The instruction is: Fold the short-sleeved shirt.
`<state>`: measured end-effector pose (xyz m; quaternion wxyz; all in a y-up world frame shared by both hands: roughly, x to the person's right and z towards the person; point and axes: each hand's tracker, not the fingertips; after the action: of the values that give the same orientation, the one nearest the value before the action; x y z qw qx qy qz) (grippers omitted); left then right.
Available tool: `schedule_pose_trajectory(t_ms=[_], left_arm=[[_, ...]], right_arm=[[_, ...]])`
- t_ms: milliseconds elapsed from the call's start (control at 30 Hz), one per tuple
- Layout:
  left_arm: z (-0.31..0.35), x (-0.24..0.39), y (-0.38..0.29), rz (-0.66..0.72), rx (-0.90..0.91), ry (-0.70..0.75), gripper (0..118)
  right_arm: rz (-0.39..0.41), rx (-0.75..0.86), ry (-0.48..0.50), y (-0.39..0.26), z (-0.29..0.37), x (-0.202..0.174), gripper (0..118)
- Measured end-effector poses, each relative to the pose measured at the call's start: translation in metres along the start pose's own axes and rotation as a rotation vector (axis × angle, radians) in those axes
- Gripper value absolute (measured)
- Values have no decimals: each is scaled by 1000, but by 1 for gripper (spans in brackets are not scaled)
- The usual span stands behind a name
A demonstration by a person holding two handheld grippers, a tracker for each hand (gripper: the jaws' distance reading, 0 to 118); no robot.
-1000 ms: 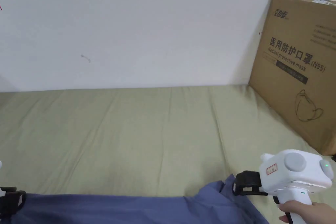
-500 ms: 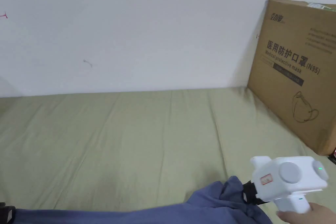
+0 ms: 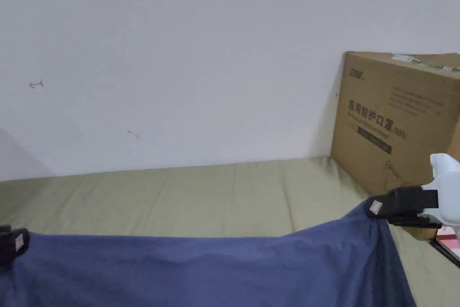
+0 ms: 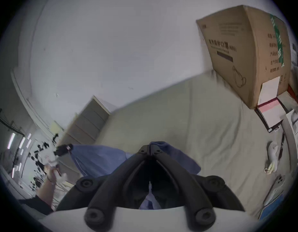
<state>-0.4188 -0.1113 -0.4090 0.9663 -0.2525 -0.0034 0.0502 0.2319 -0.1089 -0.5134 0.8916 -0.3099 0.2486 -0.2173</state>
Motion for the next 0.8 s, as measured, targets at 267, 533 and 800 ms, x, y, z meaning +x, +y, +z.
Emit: schedule_pose_trajectory(t_ms=[267, 533, 800], left_arm=[[42, 17, 84, -18, 141, -5, 2], [3, 16, 164, 23, 177, 29, 2], [-67, -5, 221, 113, 210, 74, 2]], right_arm=[[131, 203, -5, 94, 38, -62, 0], [249, 275, -138, 203, 3, -98, 0], [246, 388, -203, 281, -57, -118, 0]])
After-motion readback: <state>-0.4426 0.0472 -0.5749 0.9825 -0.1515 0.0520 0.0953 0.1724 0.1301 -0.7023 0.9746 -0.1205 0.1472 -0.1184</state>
